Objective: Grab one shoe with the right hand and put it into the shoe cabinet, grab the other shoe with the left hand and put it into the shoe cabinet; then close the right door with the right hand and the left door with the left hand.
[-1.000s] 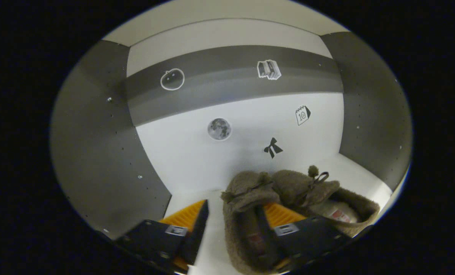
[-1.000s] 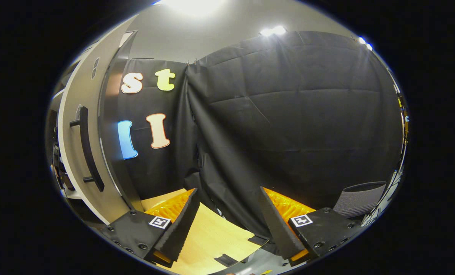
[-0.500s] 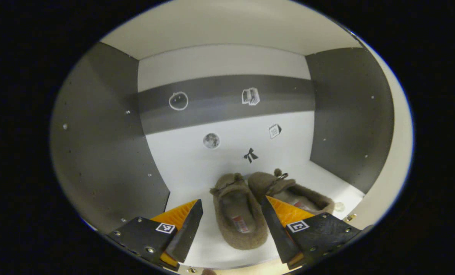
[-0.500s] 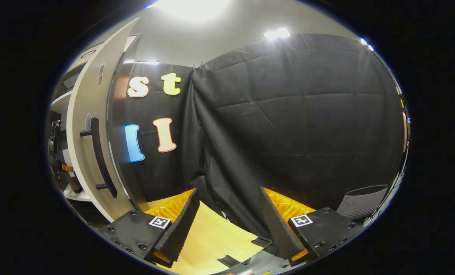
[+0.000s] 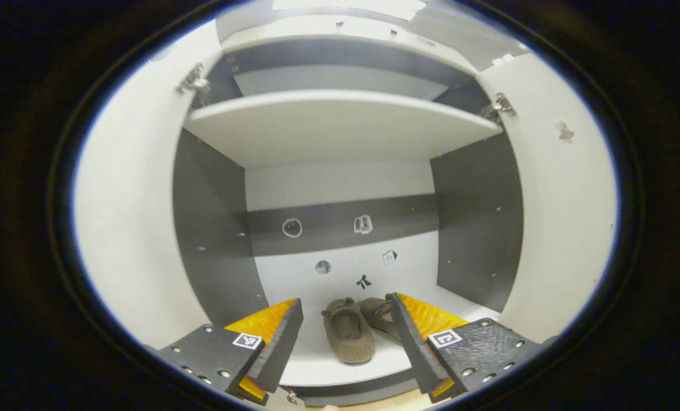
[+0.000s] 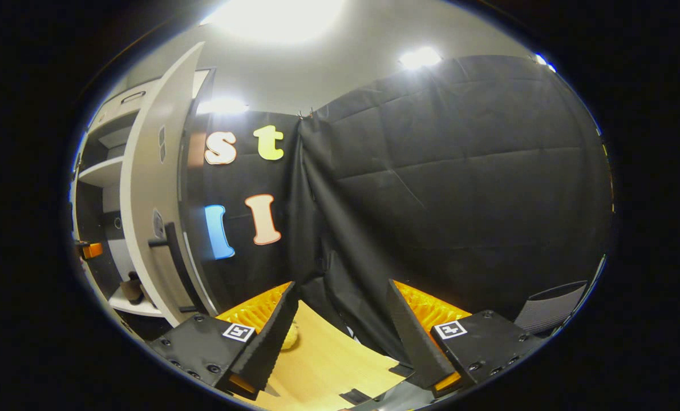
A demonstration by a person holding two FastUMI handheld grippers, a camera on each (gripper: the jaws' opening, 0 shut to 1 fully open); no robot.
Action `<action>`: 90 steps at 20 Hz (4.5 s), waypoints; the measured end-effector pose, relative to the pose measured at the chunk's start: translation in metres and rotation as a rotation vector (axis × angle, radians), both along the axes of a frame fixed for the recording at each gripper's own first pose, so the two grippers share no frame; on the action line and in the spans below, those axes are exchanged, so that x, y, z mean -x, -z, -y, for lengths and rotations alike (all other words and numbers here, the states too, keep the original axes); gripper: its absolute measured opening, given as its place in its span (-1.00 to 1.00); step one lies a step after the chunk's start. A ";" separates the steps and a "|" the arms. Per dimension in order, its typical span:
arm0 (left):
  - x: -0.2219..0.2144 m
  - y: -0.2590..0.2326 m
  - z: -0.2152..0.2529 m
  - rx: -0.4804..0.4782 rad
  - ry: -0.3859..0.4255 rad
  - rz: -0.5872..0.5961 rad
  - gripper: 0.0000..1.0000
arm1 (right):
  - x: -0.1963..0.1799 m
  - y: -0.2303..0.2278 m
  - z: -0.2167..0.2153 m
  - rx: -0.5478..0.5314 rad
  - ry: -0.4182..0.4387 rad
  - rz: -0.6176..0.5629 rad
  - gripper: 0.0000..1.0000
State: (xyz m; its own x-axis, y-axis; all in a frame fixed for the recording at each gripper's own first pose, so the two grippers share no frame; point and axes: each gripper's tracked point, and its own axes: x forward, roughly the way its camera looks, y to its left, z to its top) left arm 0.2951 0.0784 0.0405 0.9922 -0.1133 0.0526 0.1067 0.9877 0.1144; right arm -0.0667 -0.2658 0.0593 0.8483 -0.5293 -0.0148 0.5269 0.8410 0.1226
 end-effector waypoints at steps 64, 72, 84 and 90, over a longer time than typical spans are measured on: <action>0.230 0.037 -0.291 0.129 -0.318 0.027 0.78 | -0.112 0.066 -0.224 0.078 -0.591 -0.146 0.84; 0.182 0.022 -0.278 0.068 -0.245 0.034 0.77 | -0.100 0.083 -0.228 0.069 -0.559 -0.206 0.92; 0.157 0.023 -0.149 0.066 -0.153 -0.019 0.90 | -0.089 0.082 -0.178 0.000 -0.517 -0.181 0.92; 0.132 0.053 -0.099 0.230 -0.218 -0.086 0.90 | -0.075 0.069 -0.134 -0.019 -0.463 -0.152 0.93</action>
